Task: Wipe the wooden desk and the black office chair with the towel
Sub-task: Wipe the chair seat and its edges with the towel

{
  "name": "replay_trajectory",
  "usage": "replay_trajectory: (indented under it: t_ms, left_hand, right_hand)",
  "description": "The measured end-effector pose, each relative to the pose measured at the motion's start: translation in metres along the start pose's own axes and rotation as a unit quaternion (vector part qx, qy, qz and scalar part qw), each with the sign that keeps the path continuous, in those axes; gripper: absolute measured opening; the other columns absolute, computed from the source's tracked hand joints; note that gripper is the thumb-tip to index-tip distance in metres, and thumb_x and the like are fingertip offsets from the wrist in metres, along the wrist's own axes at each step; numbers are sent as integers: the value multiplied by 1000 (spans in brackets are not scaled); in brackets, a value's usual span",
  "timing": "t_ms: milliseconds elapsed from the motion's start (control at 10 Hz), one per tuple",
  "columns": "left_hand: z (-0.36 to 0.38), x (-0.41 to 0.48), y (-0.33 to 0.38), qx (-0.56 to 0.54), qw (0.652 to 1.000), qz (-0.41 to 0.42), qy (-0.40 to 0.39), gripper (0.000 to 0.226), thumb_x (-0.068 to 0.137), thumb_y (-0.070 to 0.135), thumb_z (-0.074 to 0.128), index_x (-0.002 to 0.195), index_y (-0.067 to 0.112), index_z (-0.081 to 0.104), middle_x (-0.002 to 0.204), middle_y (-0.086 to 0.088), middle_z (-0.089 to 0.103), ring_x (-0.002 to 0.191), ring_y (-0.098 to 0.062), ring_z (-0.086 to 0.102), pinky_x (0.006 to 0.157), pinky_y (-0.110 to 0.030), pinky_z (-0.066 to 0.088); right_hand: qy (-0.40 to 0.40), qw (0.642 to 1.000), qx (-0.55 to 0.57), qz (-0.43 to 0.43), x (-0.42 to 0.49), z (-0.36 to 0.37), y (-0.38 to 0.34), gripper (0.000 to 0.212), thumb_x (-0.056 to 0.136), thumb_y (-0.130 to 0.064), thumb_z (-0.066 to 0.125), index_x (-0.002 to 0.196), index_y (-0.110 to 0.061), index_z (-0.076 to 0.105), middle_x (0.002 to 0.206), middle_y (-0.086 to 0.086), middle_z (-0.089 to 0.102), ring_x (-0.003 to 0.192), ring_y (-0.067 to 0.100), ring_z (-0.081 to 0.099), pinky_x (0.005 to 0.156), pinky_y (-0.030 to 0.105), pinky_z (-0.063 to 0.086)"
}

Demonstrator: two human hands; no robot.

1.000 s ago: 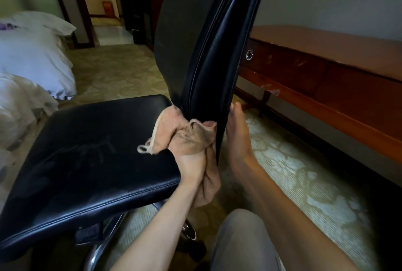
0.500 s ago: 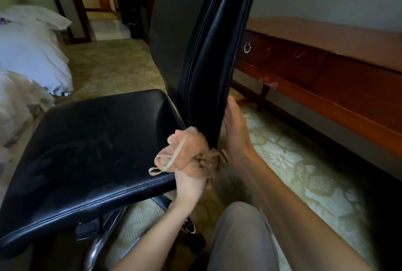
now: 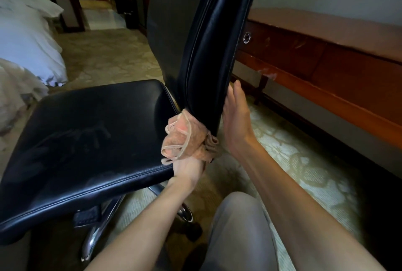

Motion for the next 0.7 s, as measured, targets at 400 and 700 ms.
replay_trajectory:
  t_ms: [400,700]
  left_hand:
    - [28,-37,-12,104,959,225,140,82,86,52,73,146,0,52,154,-21,47,148,-37,39,126,-50,22]
    - [2,-33,-1,241,913,297,143,45,88,23,62,132,15,59,131,-26,62,124,-44,58,110,-58,42]
  right_hand:
    - [24,999,34,27,-5,8,-6,49,111,-48,22,151,-26,42,112,-29,65,90,-21,62,71,1,47]
    - [60,997,41,34,-4,11,-3,57,107,-57,31,154,-27,44,130,-19,62,108,-13,61,87,9,49]
Point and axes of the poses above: each hand's wrist, its own x-axis towards the middle knuckle, its own z-axis out of the palm, y = z × x, the point moved 4 cm from there along x, towards the middle knuckle
